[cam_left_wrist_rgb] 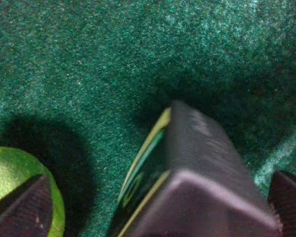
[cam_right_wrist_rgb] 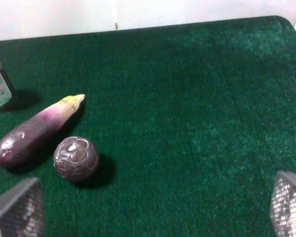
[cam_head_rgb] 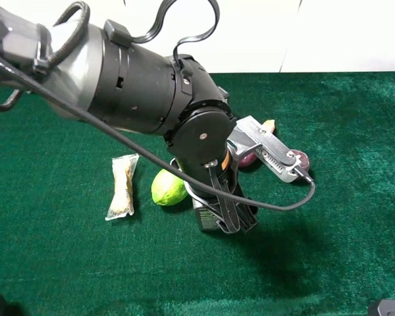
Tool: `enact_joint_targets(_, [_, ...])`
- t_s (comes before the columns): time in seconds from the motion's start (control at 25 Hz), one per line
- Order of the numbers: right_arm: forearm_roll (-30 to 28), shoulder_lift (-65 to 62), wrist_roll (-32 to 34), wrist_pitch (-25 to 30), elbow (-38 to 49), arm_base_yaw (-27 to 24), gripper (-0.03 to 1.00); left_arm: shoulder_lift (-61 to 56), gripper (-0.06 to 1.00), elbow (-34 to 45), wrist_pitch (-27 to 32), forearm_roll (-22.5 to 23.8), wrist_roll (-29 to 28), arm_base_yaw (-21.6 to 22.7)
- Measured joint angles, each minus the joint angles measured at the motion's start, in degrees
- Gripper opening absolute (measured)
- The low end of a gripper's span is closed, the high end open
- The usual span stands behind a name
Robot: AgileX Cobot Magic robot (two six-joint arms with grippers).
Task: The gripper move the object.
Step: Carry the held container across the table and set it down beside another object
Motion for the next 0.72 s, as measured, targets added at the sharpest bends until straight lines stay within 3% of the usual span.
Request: enact_joint_targets(0.72, [0.0,0.0,0.0,0.0,0.0,0.0,0.70,-5.6,0.90,-0.9,4.6,0.1,0.0,0.0])
